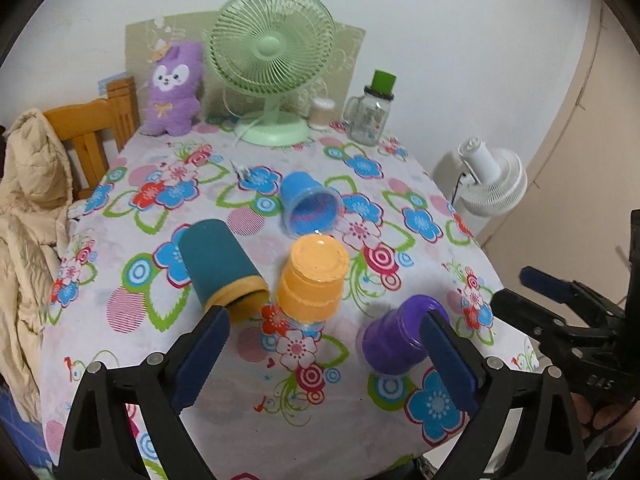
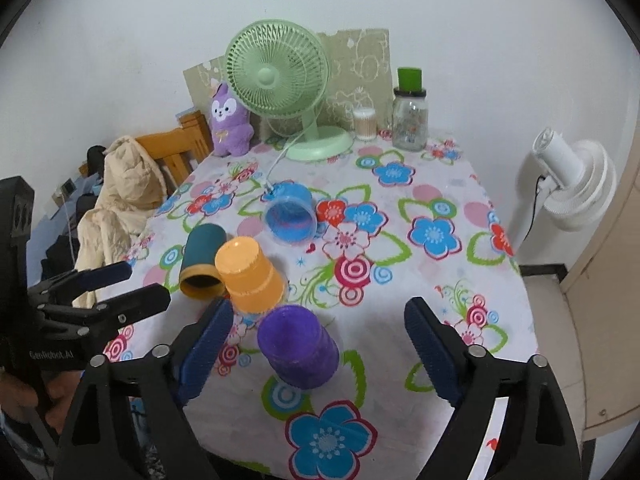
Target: Flip cup upside down
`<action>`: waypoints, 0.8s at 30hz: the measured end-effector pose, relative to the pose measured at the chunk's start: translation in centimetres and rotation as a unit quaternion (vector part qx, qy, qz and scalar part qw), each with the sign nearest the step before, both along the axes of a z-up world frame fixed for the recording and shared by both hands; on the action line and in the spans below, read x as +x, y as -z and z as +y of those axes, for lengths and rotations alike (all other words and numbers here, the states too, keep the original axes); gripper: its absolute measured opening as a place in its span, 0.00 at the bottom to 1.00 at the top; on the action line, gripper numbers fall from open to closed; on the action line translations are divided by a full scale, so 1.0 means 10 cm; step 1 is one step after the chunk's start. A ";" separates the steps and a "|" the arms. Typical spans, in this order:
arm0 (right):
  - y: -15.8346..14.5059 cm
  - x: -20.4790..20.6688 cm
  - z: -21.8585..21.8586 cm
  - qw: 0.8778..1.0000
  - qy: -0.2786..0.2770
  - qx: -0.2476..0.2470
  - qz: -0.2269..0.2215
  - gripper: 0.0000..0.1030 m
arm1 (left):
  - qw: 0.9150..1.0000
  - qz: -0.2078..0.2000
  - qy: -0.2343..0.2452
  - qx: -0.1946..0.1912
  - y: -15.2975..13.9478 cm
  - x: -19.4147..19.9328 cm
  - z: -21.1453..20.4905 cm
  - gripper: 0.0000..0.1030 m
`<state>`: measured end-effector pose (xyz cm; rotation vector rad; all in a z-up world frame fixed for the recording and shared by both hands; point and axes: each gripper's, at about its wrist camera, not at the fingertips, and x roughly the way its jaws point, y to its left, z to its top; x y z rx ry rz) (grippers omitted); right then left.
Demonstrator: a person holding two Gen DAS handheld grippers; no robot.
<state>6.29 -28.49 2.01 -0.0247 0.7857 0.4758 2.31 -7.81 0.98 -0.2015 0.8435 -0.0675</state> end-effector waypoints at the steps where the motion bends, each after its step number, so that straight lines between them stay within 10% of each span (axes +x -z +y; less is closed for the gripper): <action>1: -0.02 -0.01 0.02 1.000 0.000 -0.002 -0.005 0.87 | 1.000 -0.004 -0.003 0.000 -0.01 -0.01 0.01 0.95; 24: -0.05 -0.07 0.33 1.000 -0.021 -0.019 -0.005 0.87 | 0.999 -0.027 -0.019 -0.005 -0.05 -0.10 0.16 0.97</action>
